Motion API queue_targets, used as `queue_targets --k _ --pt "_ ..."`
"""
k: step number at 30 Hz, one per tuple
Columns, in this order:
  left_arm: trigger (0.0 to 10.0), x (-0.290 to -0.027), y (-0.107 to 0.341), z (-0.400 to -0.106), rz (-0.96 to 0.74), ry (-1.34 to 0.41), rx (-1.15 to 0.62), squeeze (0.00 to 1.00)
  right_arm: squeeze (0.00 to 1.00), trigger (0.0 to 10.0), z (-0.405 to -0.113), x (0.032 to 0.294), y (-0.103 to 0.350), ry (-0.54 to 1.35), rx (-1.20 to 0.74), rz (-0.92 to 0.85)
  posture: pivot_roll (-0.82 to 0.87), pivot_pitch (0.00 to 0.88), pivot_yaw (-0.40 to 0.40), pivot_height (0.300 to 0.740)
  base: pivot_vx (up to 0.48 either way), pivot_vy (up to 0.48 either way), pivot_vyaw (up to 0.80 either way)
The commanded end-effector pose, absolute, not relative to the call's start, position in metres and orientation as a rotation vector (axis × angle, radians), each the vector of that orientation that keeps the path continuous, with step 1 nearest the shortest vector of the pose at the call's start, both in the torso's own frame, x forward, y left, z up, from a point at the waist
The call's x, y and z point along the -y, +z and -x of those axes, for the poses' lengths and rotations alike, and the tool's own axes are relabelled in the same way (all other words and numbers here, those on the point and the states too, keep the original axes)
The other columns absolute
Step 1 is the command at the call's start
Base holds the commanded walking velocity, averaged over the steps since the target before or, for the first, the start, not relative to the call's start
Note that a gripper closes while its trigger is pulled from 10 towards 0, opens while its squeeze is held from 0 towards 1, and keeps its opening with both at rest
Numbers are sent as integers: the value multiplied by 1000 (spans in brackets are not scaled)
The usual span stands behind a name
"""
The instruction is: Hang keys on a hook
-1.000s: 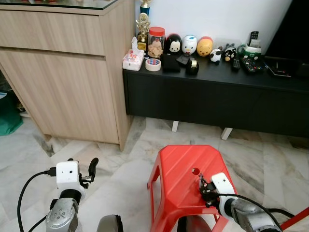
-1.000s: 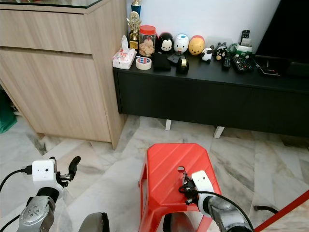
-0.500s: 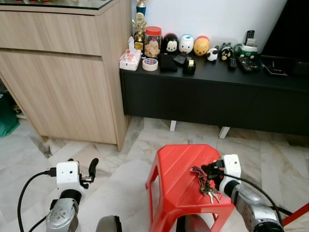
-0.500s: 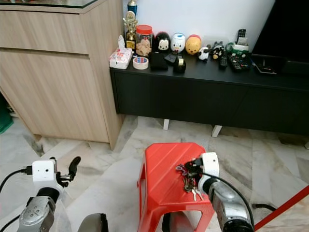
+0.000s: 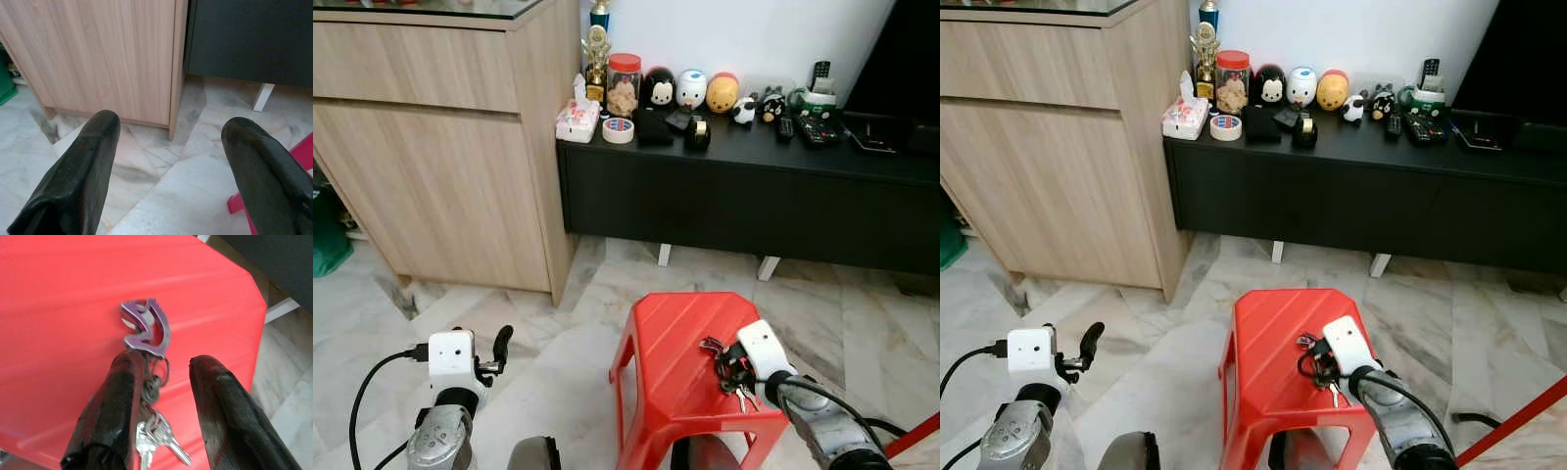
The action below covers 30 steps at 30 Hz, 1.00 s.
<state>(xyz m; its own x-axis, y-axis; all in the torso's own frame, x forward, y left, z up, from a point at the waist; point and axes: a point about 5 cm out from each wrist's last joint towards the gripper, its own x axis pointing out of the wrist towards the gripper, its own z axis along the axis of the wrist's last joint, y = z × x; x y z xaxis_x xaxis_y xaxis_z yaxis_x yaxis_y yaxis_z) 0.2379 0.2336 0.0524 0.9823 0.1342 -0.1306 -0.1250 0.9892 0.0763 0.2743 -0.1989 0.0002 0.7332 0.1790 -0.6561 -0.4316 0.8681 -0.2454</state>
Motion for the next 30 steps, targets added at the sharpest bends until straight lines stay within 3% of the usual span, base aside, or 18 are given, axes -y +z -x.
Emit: queue_targets --k 1,7,12,16,30 --pt "10000 -231 52 -240 -76 117 -130 0 0 10000 -275 201 -1 330 -695 431 73 0 -86 598 0 0 0" --pt "10000 -230 51 -239 -74 119 -129 0 0 10000 -271 200 -7 315 -716 419 79 0 -91 598 0 0 0" --pt "10000 -232 50 -237 -75 127 -132 0 0 10000 -272 190 -2 312 -655 194 74 0 -93 598 0 0 0" --pt "10000 -231 51 -237 -77 126 -129 0 0 10000 -269 189 -6 317 -681 151 74 0 -94 598 0 0 0" --pt "10000 -232 49 -237 -77 132 -131 0 0 10000 -256 191 -23 287 -769 138 78 0 -98 598 0 0 0"
